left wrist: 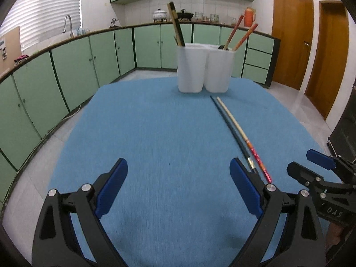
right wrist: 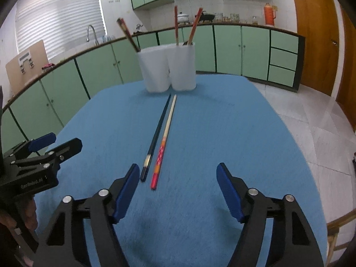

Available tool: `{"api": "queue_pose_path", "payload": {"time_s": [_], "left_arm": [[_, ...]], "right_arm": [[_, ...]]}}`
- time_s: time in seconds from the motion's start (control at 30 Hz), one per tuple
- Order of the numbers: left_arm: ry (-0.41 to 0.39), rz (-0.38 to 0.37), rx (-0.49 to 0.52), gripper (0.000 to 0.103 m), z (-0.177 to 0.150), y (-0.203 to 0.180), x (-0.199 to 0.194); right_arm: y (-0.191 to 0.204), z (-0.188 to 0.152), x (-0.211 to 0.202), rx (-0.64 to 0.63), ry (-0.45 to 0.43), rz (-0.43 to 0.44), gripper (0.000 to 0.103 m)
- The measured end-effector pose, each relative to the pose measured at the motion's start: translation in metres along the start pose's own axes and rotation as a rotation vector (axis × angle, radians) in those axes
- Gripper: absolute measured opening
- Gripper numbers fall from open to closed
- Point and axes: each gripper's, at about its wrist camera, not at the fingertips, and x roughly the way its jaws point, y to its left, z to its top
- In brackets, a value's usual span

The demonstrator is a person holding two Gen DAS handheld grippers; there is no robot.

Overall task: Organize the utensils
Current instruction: 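Withdraw both tools back over the last two chopsticks, then close the right tool on the red-patterned chopstick and lift it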

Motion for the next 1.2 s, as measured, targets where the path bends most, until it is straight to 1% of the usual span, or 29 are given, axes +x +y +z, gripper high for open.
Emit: {"api": "queue_pose_path", "payload": {"time_s": [0.03, 0.2, 0.33, 0.4, 0.5, 0.73, 1.07, 1.2], "left_arm": [[0.005, 0.001, 0.0, 0.09, -0.001, 0.0, 0.001], [0.025, -0.002, -0.012, 0.09, -0.004, 0.003, 0.003], [0.029, -0.004, -0.013, 0.09, -0.005, 0.003, 0.004], [0.032, -0.004, -0.013, 0.09, -0.005, 0.002, 0.005], [0.034, -0.005, -0.015, 0.09, -0.004, 0.0, 0.007], [0.041, -0.007, -0.023, 0.09, -0.004, 0.0, 0.009], [0.048, -0.011, -0.038, 0.09, -0.004, 0.002, 0.014], [0.051, -0.013, -0.04, 0.09, -0.004, 0.0, 0.014]], "right_arm": [[0.001, -0.002, 0.002, -0.003, 0.007, 0.0, 0.065], [0.01, -0.011, 0.012, -0.019, 0.052, 0.012, 0.045], [0.016, -0.016, 0.017, -0.033, 0.073, 0.016, 0.037], [0.017, -0.017, 0.02, -0.031, 0.086, 0.021, 0.03], [0.018, -0.019, 0.024, -0.033, 0.098, 0.021, 0.027], [0.024, -0.017, 0.025, -0.05, 0.099, 0.02, 0.023], [0.032, -0.015, 0.03, -0.083, 0.103, 0.001, 0.016], [0.036, -0.015, 0.03, -0.098, 0.104, -0.014, 0.007]]}}
